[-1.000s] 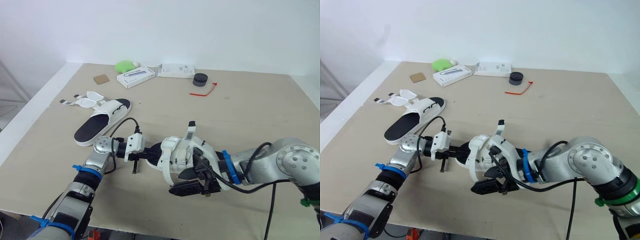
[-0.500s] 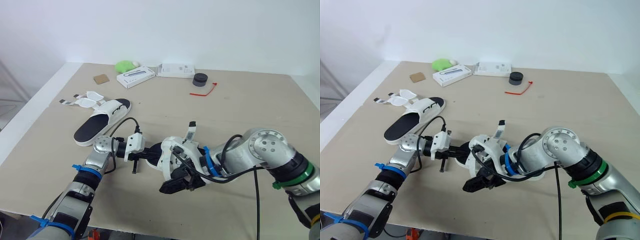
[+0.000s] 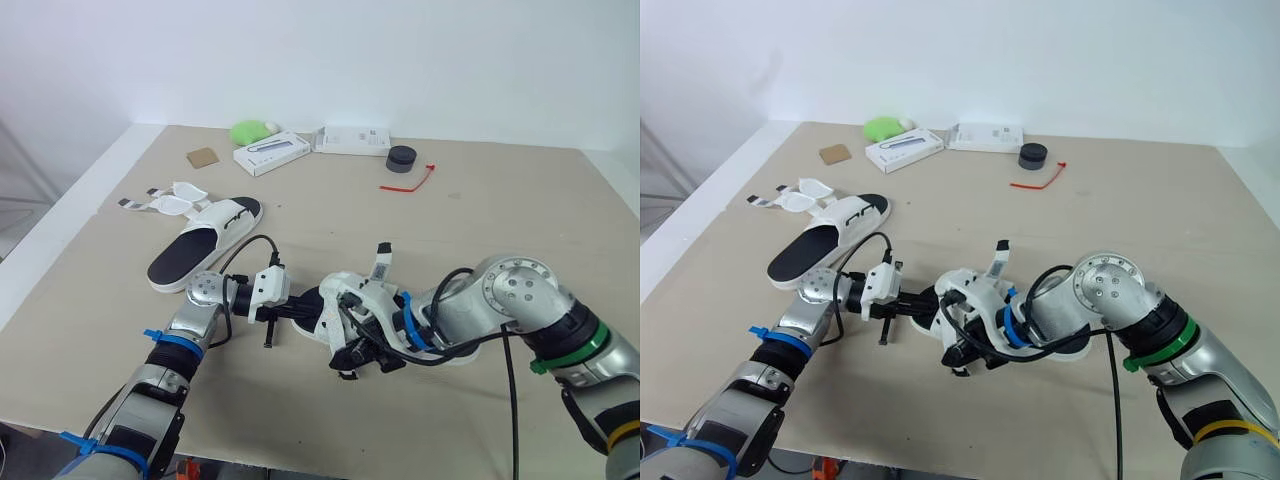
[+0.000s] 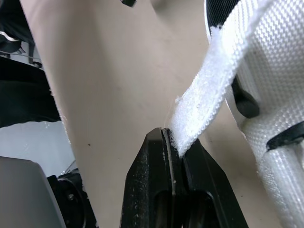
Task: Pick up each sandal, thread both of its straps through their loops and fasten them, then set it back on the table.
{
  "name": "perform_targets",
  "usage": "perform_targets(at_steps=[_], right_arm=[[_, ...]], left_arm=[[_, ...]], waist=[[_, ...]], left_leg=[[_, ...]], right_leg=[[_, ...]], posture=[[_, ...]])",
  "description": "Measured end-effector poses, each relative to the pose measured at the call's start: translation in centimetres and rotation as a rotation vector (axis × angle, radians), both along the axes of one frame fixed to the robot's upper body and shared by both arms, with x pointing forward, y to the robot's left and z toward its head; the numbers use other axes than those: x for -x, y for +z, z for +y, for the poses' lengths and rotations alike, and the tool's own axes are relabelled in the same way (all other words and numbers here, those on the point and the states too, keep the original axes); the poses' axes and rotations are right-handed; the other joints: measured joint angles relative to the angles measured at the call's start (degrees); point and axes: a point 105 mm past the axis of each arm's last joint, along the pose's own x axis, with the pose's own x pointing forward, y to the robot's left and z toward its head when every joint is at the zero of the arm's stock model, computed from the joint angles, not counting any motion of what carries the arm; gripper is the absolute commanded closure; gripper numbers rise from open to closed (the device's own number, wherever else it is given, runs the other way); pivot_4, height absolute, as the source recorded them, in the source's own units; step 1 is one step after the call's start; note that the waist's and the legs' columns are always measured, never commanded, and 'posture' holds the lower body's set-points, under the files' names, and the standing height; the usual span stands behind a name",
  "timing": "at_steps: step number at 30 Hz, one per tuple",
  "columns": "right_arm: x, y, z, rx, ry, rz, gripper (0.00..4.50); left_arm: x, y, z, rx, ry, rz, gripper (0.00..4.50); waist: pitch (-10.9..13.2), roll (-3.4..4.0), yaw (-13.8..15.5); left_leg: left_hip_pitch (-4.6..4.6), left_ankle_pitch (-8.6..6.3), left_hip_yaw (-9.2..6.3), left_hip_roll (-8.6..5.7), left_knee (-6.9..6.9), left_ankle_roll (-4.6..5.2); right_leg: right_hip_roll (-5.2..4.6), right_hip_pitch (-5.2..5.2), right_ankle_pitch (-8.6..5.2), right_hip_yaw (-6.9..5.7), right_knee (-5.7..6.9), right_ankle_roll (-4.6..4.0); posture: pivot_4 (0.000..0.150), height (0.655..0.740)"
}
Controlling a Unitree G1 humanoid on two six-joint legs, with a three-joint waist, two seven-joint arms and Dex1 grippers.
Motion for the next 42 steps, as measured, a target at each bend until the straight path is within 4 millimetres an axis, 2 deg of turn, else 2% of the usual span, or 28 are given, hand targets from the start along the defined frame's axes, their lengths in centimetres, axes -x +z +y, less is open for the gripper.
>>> perform_targets(at_steps=[3,5,8,12,15,25,42], right_arm=[[-0.7,2.9,0.7,-0.162,-0.005,0.031,4.49],[-2.5,6.0,1.2,-0.285,-0.039,-0.001,4.49],[-3.9,6.9,1.2,-0.324,-0.095,0.007,4.49],[-6.0,6.0,0.7,-0.283,-0.213,0.032,4.49],[-6.7,5.1,0.3,-0.242,-0.267,0.05,4.49],[-5.9,2.7,-0.4,-0.153,-0.267,0.103,4.49],[-5.2,2.1,-1.1,-0.153,-0.265,0.121,4.49]], left_arm=[[0.0,0.0,0.1,-0.001,0.001,-0.001,4.5],[0.0,0.0,0.0,-0.001,0.002,-0.001,4.5],[0.0,0.0,0.0,0.0,-0.001,-0.002,4.5],[0.0,0.0,0.0,0.002,0.0,-0.003,4.5],[0.1,0.0,0.0,0.005,0.005,-0.005,4.5],[0.3,-0.1,0.0,0.015,0.022,-0.015,4.5],[0.4,-0.1,0.0,0.02,0.024,-0.016,4.5]], waist=[[0.0,0.0,0.0],[0.0,0.01,0.0],[0.0,-0.01,0.0],[0.0,0.05,0.0],[0.0,0.07,0.0],[0.0,0.08,0.0],[0.0,0.08,0.1]], left_leg=[[0.01,0.0,0.01,0.01,0.0,0.01],[0.02,0.0,-0.01,0.03,0.0,0.01],[0.0,-0.03,-0.03,0.01,0.0,0.05],[-0.02,-0.03,-0.04,0.0,0.0,0.06],[-0.03,-0.03,-0.04,0.0,0.0,0.06],[-0.05,-0.09,-0.05,-0.01,0.0,0.17],[-0.06,-0.19,-0.05,-0.04,0.0,0.32]], right_leg=[[0.02,0.0,0.0,0.0,0.0,-0.01],[0.05,0.01,0.01,-0.02,0.01,-0.02],[0.03,0.02,-0.01,-0.03,0.0,-0.03],[0.03,0.01,0.0,-0.03,0.01,-0.07],[0.03,0.0,0.0,-0.03,0.01,-0.07],[0.02,0.0,-0.02,-0.04,0.01,-0.11],[0.0,0.02,-0.09,-0.05,0.0,-0.14]], posture=[[0.15,0.74],[0.15,0.74],[0.15,0.74],[0.15,0.74],[0.15,0.74],[0.15,0.74],[0.15,0.74]])
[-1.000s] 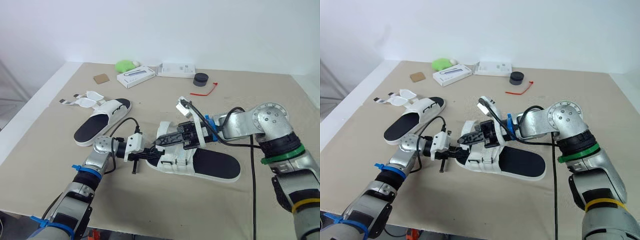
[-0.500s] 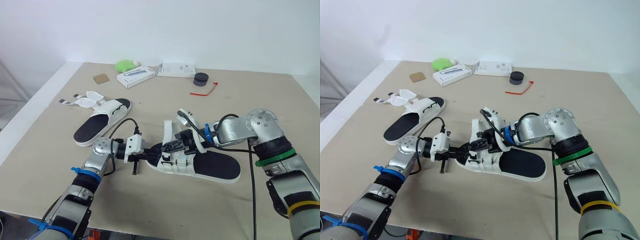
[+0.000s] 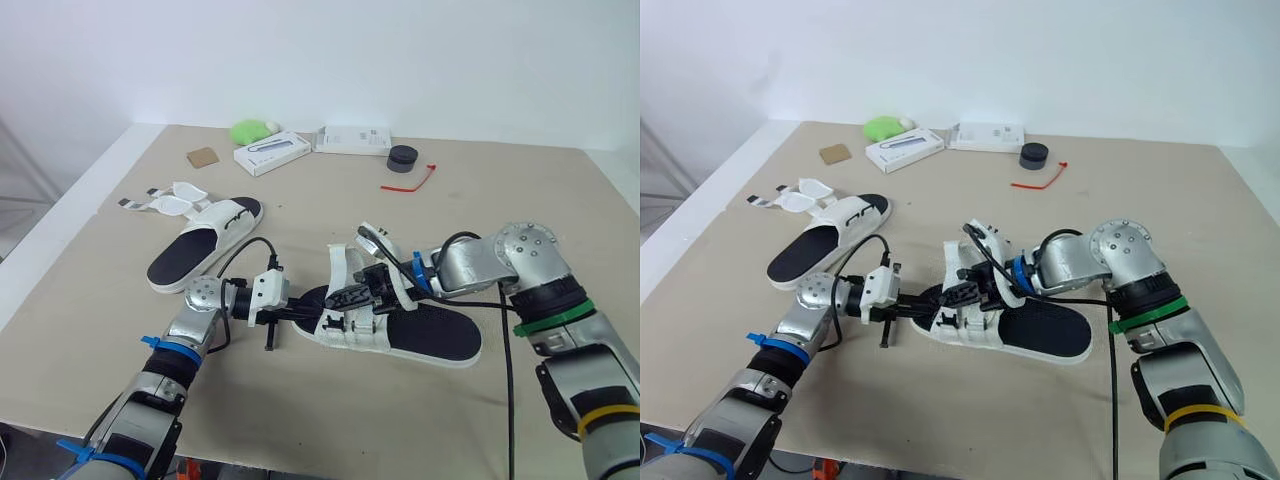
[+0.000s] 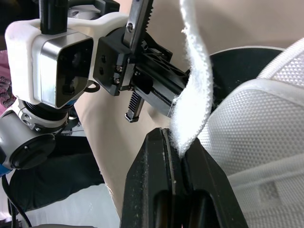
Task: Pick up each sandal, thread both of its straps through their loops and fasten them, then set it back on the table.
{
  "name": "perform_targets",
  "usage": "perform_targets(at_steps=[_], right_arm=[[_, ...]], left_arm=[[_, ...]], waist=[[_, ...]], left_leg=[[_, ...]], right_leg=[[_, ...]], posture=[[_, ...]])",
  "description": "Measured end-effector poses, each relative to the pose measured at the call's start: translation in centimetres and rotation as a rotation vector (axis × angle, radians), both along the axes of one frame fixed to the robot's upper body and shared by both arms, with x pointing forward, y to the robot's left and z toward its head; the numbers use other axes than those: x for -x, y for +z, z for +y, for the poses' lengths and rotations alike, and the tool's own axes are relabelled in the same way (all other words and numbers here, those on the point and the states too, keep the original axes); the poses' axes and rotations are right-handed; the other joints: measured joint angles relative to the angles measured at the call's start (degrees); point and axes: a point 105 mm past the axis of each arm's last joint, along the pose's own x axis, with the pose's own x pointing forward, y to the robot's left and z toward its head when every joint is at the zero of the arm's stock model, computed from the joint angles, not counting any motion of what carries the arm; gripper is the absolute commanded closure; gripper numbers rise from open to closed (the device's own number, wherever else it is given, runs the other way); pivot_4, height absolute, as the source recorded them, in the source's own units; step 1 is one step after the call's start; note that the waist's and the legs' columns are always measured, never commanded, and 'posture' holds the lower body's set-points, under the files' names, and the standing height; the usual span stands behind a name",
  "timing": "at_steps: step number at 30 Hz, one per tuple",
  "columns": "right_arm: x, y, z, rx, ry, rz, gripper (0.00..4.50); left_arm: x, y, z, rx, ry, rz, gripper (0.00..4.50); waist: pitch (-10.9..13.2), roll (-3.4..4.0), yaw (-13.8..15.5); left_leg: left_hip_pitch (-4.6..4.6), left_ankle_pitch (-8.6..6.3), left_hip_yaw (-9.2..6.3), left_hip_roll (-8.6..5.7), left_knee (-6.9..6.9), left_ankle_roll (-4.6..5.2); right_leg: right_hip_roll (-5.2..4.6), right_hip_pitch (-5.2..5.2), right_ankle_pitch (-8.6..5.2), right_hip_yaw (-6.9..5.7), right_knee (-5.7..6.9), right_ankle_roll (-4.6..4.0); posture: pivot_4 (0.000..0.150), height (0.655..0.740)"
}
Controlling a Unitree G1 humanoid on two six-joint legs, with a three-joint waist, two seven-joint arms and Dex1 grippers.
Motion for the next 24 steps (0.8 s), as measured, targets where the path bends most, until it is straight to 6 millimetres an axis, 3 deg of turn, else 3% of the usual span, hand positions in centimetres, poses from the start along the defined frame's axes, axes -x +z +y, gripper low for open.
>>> perform_targets(at_steps=[14,24], right_arm=[[0.3,-1.5,0.3,0.05,-0.041,-0.021,4.49],[1.0,-1.0,0.7,0.049,0.011,-0.067,4.49]], left_arm=[[0.0,-0.1,0.1,-0.002,0.0,0.003,4.5],[0.0,-0.1,0.1,-0.003,0.0,0.003,4.5]], waist=[[-0.1,0.08,0.0],[-0.1,0.1,0.0]], left_leg=[[0.04,-0.1,-0.01,0.02,0.0,0.19],[0.05,-0.13,-0.01,0.02,0.0,0.23]], right_leg=[[0.03,0.03,-0.07,-0.01,0.0,-0.05],[0.04,0.02,-0.1,-0.02,0.0,-0.09]], posture=[[0.15,0.74],[0.15,0.74]])
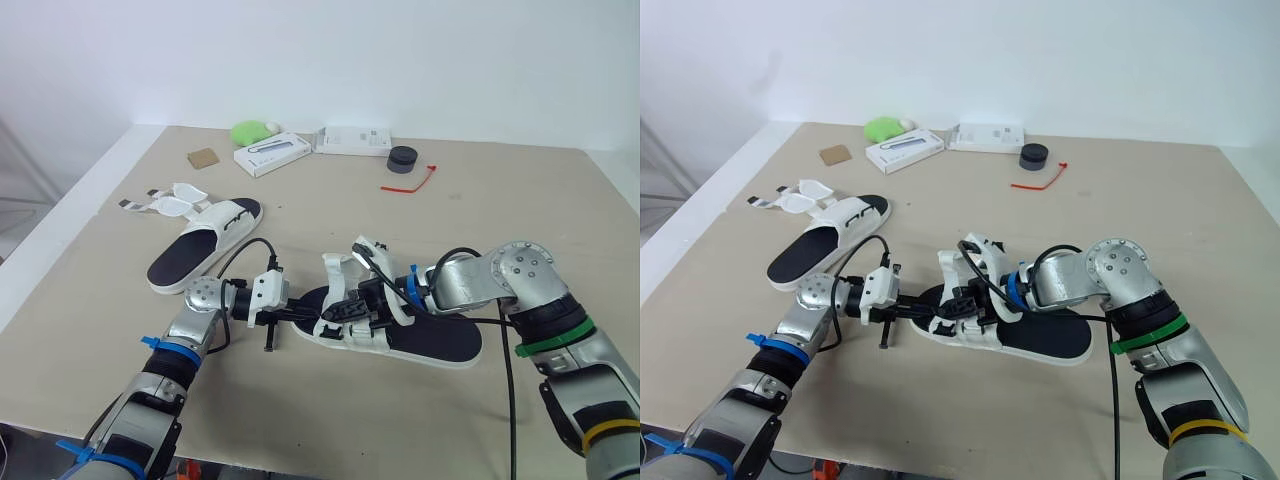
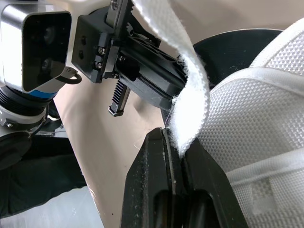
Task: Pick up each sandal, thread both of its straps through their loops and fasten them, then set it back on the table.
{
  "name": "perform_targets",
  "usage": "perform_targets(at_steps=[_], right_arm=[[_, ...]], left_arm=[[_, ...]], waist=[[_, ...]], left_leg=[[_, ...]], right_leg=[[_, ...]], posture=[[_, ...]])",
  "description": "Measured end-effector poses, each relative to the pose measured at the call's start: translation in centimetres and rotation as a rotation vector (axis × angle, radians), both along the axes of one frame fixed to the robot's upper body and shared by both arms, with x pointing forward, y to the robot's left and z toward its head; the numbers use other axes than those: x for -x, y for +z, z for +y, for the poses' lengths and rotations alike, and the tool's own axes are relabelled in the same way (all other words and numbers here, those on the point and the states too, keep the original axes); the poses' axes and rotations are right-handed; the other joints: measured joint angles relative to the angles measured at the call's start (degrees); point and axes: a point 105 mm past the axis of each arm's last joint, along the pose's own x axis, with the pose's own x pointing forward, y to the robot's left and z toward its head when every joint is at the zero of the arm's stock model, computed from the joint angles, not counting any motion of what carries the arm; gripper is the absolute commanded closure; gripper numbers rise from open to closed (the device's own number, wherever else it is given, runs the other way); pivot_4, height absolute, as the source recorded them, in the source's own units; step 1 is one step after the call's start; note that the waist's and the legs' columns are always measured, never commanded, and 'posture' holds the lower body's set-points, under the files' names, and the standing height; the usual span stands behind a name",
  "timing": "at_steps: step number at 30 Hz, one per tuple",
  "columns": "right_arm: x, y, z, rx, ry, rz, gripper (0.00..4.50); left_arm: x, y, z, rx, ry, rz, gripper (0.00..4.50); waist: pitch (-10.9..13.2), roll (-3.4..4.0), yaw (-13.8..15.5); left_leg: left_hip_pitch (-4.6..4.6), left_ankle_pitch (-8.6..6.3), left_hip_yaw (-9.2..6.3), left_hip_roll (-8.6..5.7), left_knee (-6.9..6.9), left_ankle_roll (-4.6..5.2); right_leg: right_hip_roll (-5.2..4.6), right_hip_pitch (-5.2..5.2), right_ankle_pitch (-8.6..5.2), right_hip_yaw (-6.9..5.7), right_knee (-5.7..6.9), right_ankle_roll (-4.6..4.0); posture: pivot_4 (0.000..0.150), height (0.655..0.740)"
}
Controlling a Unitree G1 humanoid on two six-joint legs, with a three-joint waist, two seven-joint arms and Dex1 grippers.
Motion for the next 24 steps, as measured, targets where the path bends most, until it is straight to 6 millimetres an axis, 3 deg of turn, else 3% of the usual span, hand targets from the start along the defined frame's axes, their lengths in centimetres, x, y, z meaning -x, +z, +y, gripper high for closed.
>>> perform_targets(at_steps=[5,10,24], right_arm=[[-0.1,1.1,0.7,-0.013,0.052,-0.136,4.49],[-0.3,0.9,0.6,0.031,0.083,-0.234,4.49],[-0.3,1.0,-0.5,0.044,0.118,-0.284,4.49]], left_arm=[[0.0,0.0,0.0,0.001,0.002,0.0,4.5],[0.0,0.0,0.0,0.001,0.004,0.001,4.5],[0.0,0.0,-0.2,0.005,0.001,0.002,4.5]], waist=[[0.0,0.01,0.0],[0.0,0.0,0.0],[0.0,-0.02,0.1]], left_leg=[[0.0,0.0,-0.02,0.0,0.0,0.0],[0.0,0.0,-0.04,0.0,0.0,0.0],[-0.02,0.0,-0.05,-0.06,0.0,0.0]], right_leg=[[0.0,-0.03,-0.04,-0.03,0.0,0.06],[0.0,-0.03,-0.04,-0.05,0.0,0.06],[-0.06,-0.03,-0.06,-0.07,0.0,0.09]], posture=[[0.15,0.74],[0.15,0.74],[0.15,0.74]])
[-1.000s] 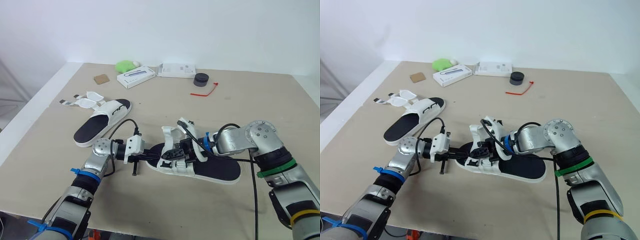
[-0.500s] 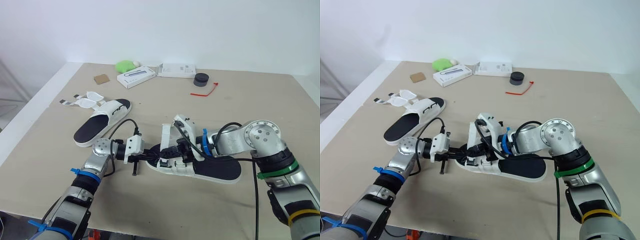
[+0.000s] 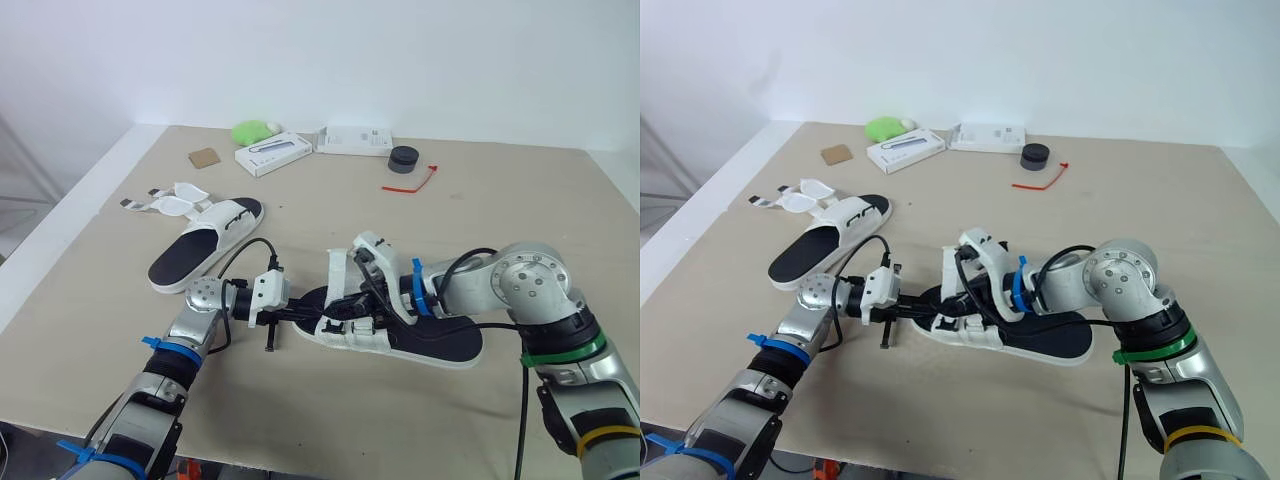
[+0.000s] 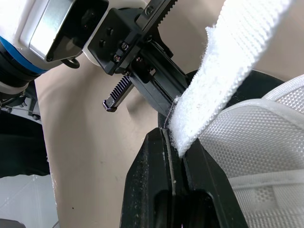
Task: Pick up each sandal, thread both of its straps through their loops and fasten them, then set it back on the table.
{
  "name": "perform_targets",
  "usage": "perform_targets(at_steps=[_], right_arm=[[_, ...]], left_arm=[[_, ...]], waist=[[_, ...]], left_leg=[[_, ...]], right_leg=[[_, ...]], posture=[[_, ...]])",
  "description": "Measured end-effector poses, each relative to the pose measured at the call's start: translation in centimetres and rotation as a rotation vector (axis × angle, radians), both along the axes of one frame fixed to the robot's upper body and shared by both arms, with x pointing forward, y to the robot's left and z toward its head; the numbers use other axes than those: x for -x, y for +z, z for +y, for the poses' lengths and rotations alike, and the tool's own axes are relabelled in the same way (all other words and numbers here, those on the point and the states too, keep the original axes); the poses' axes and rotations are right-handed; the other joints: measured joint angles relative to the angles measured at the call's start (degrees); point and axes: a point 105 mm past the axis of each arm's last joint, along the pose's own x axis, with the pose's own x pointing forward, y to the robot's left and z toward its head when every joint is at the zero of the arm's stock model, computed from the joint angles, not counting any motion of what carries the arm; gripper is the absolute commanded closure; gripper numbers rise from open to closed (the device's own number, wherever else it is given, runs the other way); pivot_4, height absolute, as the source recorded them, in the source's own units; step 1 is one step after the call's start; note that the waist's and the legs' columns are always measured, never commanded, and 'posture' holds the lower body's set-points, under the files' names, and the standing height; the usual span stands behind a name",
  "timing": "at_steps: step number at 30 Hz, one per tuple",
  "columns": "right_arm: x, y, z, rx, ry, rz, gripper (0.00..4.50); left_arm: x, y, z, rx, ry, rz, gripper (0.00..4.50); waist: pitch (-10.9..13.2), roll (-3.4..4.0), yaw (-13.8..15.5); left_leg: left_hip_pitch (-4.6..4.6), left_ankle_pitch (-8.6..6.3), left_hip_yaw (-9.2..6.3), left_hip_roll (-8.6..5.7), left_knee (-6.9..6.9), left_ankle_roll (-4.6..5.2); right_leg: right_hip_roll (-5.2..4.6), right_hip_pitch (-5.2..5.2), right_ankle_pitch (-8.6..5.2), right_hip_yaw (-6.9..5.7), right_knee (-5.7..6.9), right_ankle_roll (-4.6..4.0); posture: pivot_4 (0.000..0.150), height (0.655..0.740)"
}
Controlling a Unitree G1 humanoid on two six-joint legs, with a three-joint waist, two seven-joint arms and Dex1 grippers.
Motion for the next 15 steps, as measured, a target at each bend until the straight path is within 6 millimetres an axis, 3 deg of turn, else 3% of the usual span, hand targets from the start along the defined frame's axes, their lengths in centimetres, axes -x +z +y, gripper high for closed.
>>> perform_targets(at_steps=[15], right_arm=[[1.3,0.6,0.5,-0.02,0.096,0.011,4.49]], left_arm=[[0.0,0.0,-0.1,0.001,-0.002,-0.001,4.5]], waist=[[0.0,0.0,0.0]], left_leg=[[-0.03,0.0,-0.01,-0.04,0.0,0.0]], right_leg=[[-0.04,0.0,-0.01,-0.02,0.0,0.01]], posture=[[0.15,0.74]])
